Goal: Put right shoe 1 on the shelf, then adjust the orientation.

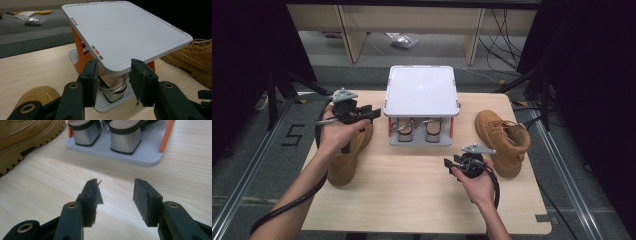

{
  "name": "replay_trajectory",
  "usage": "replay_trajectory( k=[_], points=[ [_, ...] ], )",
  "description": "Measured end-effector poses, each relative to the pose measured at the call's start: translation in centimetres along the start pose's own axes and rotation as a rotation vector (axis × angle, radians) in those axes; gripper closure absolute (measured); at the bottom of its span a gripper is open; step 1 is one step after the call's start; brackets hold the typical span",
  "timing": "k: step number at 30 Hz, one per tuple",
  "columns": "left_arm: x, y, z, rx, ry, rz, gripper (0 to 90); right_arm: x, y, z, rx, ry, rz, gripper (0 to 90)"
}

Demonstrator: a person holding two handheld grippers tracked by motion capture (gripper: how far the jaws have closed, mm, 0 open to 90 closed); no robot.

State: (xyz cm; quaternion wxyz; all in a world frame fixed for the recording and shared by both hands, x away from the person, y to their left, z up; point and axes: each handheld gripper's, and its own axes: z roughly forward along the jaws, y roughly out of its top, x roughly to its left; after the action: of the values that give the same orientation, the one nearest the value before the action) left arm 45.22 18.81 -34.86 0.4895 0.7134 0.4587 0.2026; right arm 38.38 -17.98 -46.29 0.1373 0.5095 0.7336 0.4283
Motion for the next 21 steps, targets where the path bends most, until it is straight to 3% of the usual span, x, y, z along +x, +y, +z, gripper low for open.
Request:
replay_trajectory(
  k=[1,2,6,9,13,15,16,19,21],
  points=[
    [0.1,0.0,-0.3,0.005,0.005,0.0,57.2,-0.3,0.1,-0.1,-0.003,-0.002,-0.033,55.5],
    [0.1,0.0,-0.3,0.005,0.005,0.0,56.7,0.1,0.1,-0.2,0.004,-0.006,-0.002,55.5],
    [0.5,-0.3,-1.5,0.002,0.026,-0.007,54.4,-0.1,0.4,-0.7,0.006,-0.031,-0.003,55.3],
    [0.8,-0.8,-2.6,0.025,0.054,-0.012,53.0,-0.3,0.4,-0.8,0.007,-0.027,0.024,55.5],
    [1.3,-1.7,-3.7,0.046,0.08,-0.028,52.9,-0.6,0.3,-1.0,0.003,-0.02,0.01,55.6],
    [1.5,-2.1,-4.1,0.052,0.089,-0.029,52.8,-0.7,0.3,-1.0,0.017,-0.039,0.004,55.5],
    [1.7,-2.3,-4.2,0.056,0.091,-0.032,52.7,-0.5,0.2,-1.0,0.027,-0.038,0.035,55.3],
    [2.2,-2.7,-4.8,0.073,0.105,-0.041,52.1,-0.5,0.2,-0.9,0.035,-0.06,0.011,55.1],
    [2.5,-3.1,-5.3,0.078,0.109,-0.051,51.7,-0.3,0.1,-1.0,0.028,-0.049,0.008,55.0]
  ],
)
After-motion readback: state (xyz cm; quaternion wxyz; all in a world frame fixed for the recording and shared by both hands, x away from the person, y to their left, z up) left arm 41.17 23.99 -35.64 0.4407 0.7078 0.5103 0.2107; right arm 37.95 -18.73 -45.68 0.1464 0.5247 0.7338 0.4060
